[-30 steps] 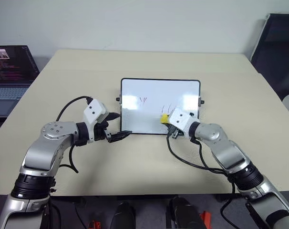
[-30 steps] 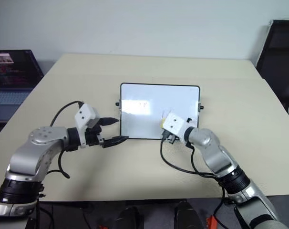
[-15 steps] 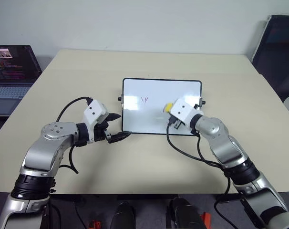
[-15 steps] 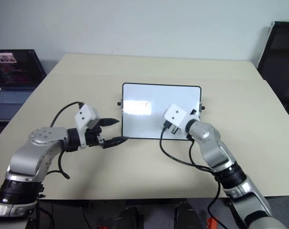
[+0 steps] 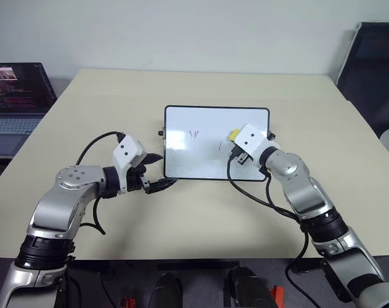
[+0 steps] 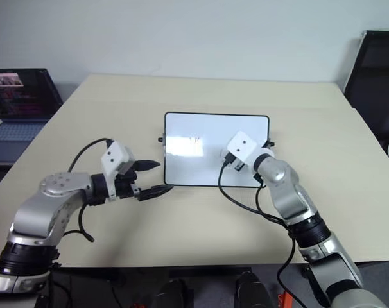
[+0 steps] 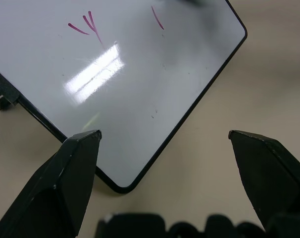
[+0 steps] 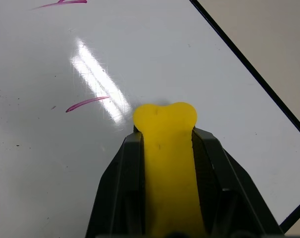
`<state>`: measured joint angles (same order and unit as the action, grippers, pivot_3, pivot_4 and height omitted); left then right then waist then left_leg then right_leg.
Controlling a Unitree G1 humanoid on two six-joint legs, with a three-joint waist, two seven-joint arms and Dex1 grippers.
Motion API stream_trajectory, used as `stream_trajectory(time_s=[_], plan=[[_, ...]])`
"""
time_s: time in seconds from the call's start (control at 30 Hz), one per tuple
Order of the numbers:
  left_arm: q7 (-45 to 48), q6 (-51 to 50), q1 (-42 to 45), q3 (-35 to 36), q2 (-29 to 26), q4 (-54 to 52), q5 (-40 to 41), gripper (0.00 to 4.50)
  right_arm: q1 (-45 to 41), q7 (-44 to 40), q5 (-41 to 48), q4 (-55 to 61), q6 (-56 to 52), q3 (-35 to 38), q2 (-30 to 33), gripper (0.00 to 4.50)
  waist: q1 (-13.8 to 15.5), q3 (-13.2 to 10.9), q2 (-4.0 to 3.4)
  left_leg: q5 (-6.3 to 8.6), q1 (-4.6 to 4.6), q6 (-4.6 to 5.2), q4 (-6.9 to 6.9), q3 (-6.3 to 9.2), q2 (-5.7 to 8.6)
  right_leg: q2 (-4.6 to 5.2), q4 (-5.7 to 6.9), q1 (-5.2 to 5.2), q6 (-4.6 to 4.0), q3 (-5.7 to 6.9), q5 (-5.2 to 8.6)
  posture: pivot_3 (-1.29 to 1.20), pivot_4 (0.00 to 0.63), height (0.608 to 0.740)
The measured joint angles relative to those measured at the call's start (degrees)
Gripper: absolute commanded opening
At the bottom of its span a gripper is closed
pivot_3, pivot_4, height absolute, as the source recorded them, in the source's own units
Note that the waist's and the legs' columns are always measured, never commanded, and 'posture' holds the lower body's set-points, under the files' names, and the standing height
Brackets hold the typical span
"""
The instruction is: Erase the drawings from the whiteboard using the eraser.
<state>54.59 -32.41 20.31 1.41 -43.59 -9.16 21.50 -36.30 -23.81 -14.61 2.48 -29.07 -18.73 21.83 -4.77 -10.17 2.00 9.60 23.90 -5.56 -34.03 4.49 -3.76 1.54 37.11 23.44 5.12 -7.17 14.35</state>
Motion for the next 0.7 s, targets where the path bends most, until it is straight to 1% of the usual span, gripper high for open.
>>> stream_trajectory(time_s=[0.1, 0.23, 0.27, 0.33, 0.4, 0.5, 0.57, 0.7], plan=[[0.0, 0.0, 0.0, 0.0, 0.0, 0.0, 0.1, 4.5, 0.9, -3.2, 0.2, 1.7, -0.5, -0.3, 1.0, 0.96, 0.0, 0.0, 0.0, 0.0, 0.0, 0.0, 0.08, 0.0, -0.06, -0.08, -0.01, 0.01, 0.02, 0.0, 0.03, 0.0, 0.15, 0.74], [0.0, -0.1, 0.0, 0.0, 0.0, 0.0, 0.1, 4.5, 3.7, -10.0, 1.3, 5.0, -1.6, -3.3, 2.6, 0.96, -0.1, 0.0, 0.01, 0.01, -0.01, 0.0, 0.08, 0.0, -0.09, -0.12, -0.01, 0.02, 0.02, -0.01, 0.05, 0.0, 0.15, 0.74], [0.0, -0.1, -0.1, 0.0, 0.0, -0.1, 0.1, 4.5, 3.6, -9.4, 1.0, 4.4, -1.0, -3.9, 1.8, 0.96, -0.3, 0.0, 0.0, 0.0, -0.01, 0.0, 0.06, -0.01, -0.08, -0.12, 0.01, 0.05, 0.01, -0.05, 0.03, 0.0, 0.15, 0.74], [-0.1, -0.1, -0.1, 0.0, 0.0, -0.1, 0.1, 4.5, 2.0, -5.4, -0.6, 1.1, 2.0, -4.1, -0.2, 0.96, -0.5, 0.0, 0.0, 0.0, -0.03, 0.0, 0.05, -0.01, -0.08, -0.13, 0.02, 0.13, -0.05, -0.07, -0.02, 0.0, 0.15, 0.74], [-0.1, -0.1, -0.3, 0.0, 0.0, -0.2, 0.1, 4.5, -0.2, -0.9, -2.3, -2.0, 4.4, -3.3, -1.9, 0.96, -0.5, 0.0, 0.01, 0.0, -0.01, 0.0, 0.05, 0.0, -0.07, -0.14, 0.02, 0.16, -0.06, -0.07, -0.03, 0.0, 0.15, 0.74], [-0.1, -0.1, -0.9, 0.0, 0.0, -0.2, 0.1, 4.5, -1.9, 2.6, -3.2, -3.9, 7.2, -2.3, -3.4, 0.96, -0.3, 0.0, 0.01, 0.0, 0.01, 0.01, 0.05, 0.0, -0.07, -0.14, 0.01, 0.15, -0.07, -0.09, -0.03, 0.0, 0.15, 0.74], [-0.1, -0.2, -1.0, 0.0, 0.0, -0.2, 0.1, 4.5, -2.2, 2.5, -3.3, -4.6, 7.5, -2.5, -4.3, 0.96, -0.2, 0.0, 0.01, 0.0, 0.11, 0.01, 0.12, 0.0, -0.08, -0.15, -0.02, 0.18, -0.02, -0.06, 0.01, 0.0, 0.15, 0.74], [-0.2, -0.8, -1.1, 0.1, 0.0, -0.5, 0.1, 4.5, -2.1, -2.7, -3.2, -2.8, 5.1, -3.3, -3.7, 0.96, 0.0, 0.0, 0.01, 0.04, 0.27, -0.01, 0.19, 0.01, -0.08, -0.15, -0.02, 0.28, 0.15, -0.05, 0.11, 0.0, 0.15, 0.74]])
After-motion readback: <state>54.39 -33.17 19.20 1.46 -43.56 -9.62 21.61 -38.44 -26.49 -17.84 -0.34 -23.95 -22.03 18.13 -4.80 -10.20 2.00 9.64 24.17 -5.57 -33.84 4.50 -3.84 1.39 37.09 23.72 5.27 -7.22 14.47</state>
